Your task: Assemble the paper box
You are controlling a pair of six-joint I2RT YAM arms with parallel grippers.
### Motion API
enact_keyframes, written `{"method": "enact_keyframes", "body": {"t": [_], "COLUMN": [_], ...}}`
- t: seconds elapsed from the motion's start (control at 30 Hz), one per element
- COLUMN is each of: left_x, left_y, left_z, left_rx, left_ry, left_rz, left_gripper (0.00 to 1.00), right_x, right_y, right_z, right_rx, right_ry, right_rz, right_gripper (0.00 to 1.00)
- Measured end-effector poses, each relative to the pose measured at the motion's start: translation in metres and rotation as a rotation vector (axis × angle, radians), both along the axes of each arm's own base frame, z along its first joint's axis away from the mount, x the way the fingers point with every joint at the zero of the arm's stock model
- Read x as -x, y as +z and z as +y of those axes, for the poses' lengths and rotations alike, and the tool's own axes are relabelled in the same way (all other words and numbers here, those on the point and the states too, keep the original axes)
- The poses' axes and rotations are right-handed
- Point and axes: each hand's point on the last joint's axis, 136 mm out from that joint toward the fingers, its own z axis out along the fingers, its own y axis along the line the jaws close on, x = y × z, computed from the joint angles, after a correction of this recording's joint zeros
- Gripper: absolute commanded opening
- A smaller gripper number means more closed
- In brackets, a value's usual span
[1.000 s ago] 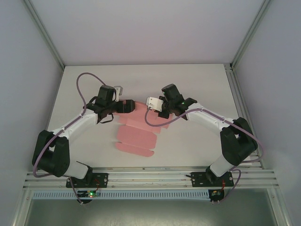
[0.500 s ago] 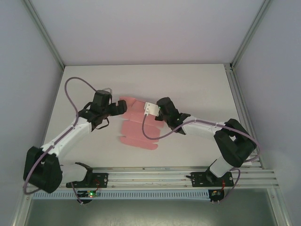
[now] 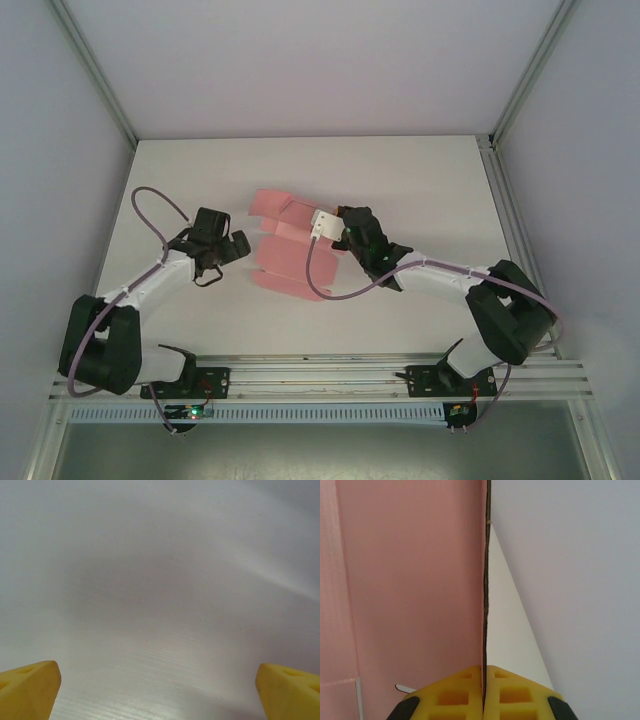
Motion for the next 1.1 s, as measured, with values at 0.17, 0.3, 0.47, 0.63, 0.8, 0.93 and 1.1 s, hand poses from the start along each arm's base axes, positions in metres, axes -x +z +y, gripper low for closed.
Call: {"method": "enact_keyframes", "body": {"t": [0.17,0.3,0.47,0.63,0.8,0.93,1.1], "left_x": [-0.013,-0.025,-0.040,-0.039,-0.045,-0.048,-0.046], "left_y": [-0.003,-0.001,0.010,0.011,0.015,0.002,-0.006], "left_z": [-0.007,-0.013,-0.026,-0.049,-0.064,-0.070,-0.070], "left_rx": [0.030,0.054,0.111,0.197,0.214,0.213,0.197], "left_ry": [-0.010,-0.021,-0.064,-0.182,-0.255,-0.266,-0.263], "left_rz": [-0.031,-0.071,-0.157,-0.220,-0.246,-0.220,-0.200], "left_gripper": [1.00,1.00,1.00,1.00,1.00,1.00,1.00], "right_x": [0.006,0.011,0.016,0.018,0.020,0.021,0.019], "right_y": [-0.003,0.001,0.003,-0.001,-0.003,-0.008,-0.016], "right_z": [0.003,0.006,0.009,0.011,0.012,0.011,0.011], "right_rx": [-0.018,-0.041,-0.066,-0.070,-0.073,-0.059,-0.026], "right_ry": [0.027,0.049,0.071,0.080,0.089,0.085,0.075], "right_rz": [0.035,0.049,0.070,0.090,0.106,0.116,0.113], "right_gripper": [0.00,0.00,0.00,0.00,0.00,0.00,0.00]}}
